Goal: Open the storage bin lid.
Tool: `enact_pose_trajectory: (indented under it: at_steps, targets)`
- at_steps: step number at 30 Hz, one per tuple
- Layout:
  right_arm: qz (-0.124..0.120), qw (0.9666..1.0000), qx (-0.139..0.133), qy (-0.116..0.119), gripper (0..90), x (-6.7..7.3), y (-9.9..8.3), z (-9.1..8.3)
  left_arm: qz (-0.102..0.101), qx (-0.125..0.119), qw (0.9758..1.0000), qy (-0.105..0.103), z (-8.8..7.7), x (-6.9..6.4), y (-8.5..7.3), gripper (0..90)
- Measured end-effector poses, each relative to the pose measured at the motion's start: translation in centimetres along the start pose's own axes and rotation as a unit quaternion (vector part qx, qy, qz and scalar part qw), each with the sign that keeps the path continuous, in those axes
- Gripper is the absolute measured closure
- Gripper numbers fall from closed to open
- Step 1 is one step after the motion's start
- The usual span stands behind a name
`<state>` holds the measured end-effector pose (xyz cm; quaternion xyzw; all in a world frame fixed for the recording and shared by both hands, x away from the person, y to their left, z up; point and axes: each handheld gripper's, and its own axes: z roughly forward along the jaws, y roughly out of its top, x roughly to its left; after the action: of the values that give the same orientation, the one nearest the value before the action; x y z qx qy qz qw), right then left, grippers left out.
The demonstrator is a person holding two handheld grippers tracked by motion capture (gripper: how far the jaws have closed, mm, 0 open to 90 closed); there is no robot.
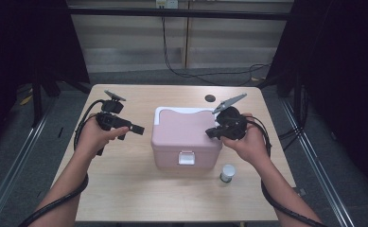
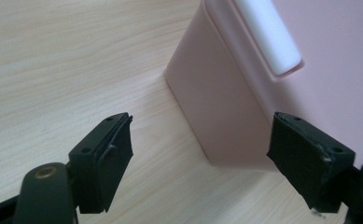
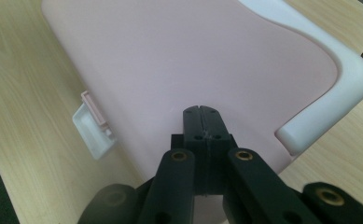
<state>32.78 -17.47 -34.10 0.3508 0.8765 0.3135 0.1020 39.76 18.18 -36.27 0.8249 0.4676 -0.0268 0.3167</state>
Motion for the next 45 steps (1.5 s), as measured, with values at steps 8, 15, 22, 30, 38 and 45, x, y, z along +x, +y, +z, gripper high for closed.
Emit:
enact_pose_trajectory:
  at_steps: [8, 15, 22, 30, 38, 45]
  targets:
    - [-0.001, 1.0, 0.0, 0.0, 90.0, 0.0, 0.0, 0.0, -0.004, -0.001, 1.0, 0.003, 0.2, -1.1, 1.7, 22.0]
    - [-0.001, 1.0, -0.002, 0.001, 90.0, -0.1, 0.0, 0.0, 0.003, 0.005, 1.0, 0.002, 0.6, -1.9, 3.0, 22.3]
    - [-0.001, 1.0, -0.002, 0.001, 90.0, -0.1, 0.0, 0.0, -0.005, 0.001, 1.0, -0.001, 0.5, -2.6, 4.1, 22.9]
    - [0.001, 1.0, -0.001, 0.002, 90.0, 0.0, 0.0, 0.0, -0.007, 0.003, 1.0, -0.004, 0.9, -3.5, 5.0, 23.8]
    - [0.002, 1.0, -0.001, 0.002, 90.0, 0.0, -0.1, 0.0, -0.003, 0.007, 0.9999, -0.008, 1.4, -4.4, 5.8, 24.6]
    - [-0.001, 1.0, -0.002, 0.0, 90.0, -0.1, -0.1, 0.0, 0.0, 0.004, 0.9999, -0.011, 2.3, -5.5, 6.2, 25.1]
